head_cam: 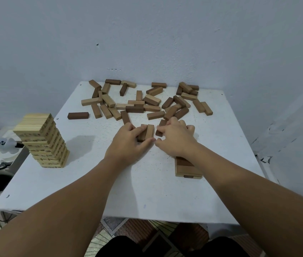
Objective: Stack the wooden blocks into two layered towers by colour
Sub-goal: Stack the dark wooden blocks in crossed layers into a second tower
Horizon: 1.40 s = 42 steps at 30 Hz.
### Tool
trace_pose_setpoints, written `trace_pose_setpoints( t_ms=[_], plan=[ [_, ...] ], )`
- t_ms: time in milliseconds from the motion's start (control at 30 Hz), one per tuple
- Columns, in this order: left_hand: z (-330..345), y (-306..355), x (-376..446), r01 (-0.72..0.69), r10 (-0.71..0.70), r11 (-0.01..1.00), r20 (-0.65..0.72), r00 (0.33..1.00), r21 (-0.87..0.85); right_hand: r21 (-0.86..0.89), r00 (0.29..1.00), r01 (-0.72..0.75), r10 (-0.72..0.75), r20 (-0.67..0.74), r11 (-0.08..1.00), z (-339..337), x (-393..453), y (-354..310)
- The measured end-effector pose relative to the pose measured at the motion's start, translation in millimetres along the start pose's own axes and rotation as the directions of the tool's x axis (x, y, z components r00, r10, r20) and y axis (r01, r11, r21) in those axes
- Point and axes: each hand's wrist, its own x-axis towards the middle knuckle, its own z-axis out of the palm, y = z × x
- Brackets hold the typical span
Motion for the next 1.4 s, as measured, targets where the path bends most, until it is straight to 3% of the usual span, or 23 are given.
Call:
trace_pose_setpoints(
  t_ms=[233,633,900,1000,1200,1400],
  plan=[
    [-2.5,1.6,-1.7,-0.015,0.015,1.0,-0.007,1.0,-0.017,0.18,1.0,-0.003,0.004,-0.001,0.984,-0.3,3.6,3.5],
    [-5.3,1.8,-0.1,0.024,-0.024,0.999,0.011,1.0,-0.026,0.23,0.971,-0.008,-0.047,0.234,0.973,-26.2,17.2,10.8],
    [-7.5,0.9,1.8,0.064,-0.062,0.994,0.022,0.998,-0.085,0.391,0.975,-0.054,-0.036,0.219,0.919,-15.2,22.0,19.9],
    [-16.5,-1.7,9.2,0.183,-0.152,0.959,0.155,0.976,-0.216,0.451,0.975,-0.073,-0.031,0.218,0.889,-11.4,22.4,20.3],
    [-30.9,1.6,48.3,0.289,-0.21,0.953,0.485,0.849,-0.093,0.488,0.971,-0.074,-0.049,0.233,0.87,-8.3,26.8,24.7],
    [-31.4,4.2,63.2,0.26,-0.21,0.966,0.549,0.809,-0.013,0.448,0.976,-0.086,-0.015,0.217,0.89,-2.1,32.8,25.8]
  ],
)
